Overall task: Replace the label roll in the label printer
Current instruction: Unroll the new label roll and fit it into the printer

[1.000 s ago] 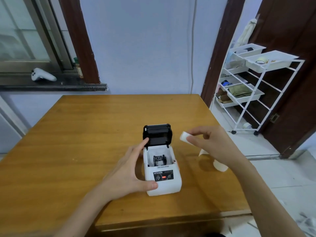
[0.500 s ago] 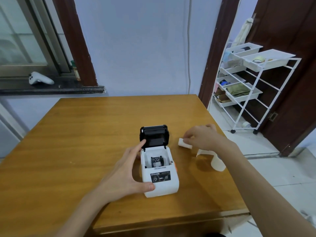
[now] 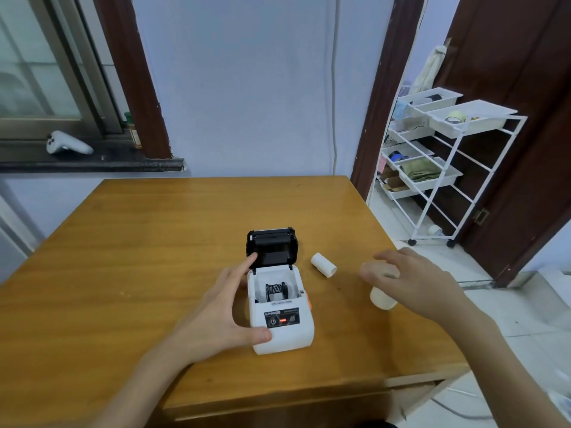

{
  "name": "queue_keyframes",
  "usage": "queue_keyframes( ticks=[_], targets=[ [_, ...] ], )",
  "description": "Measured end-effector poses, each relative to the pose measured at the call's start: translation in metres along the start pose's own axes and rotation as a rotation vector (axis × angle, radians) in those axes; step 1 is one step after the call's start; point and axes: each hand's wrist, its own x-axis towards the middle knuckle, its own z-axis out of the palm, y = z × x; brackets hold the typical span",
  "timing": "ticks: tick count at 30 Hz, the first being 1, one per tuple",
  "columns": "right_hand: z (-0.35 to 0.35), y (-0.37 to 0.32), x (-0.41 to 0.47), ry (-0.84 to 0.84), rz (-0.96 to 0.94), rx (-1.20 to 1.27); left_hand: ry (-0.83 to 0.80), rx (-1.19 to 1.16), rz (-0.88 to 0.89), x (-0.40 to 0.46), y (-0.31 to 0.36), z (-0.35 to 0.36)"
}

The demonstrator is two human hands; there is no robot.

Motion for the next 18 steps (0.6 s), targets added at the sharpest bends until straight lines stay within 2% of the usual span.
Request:
queue_keyframes(
  ticks=[6, 10, 13, 18],
  targets=[
    [-0.004, 0.006, -0.005, 0.168, -0.010, 0.050, -0.007, -0.003, -0.001, 0.000, -0.001, 0.000],
    [-0.001, 0.017, -0.016, 0.242, 0.131, 0.132, -0.008, 0.002, -0.001, 0.000, -0.001, 0.000],
    [0.004, 0.019, -0.021, 0.112, 0.229, 0.117, -0.007, -0.001, -0.003, 0.001, -0.001, 0.000],
    [0.011, 0.003, -0.018, 0.023, 0.169, 0.192, -0.003, -0.009, 0.005, 0.001, -0.002, 0.000]
  ],
)
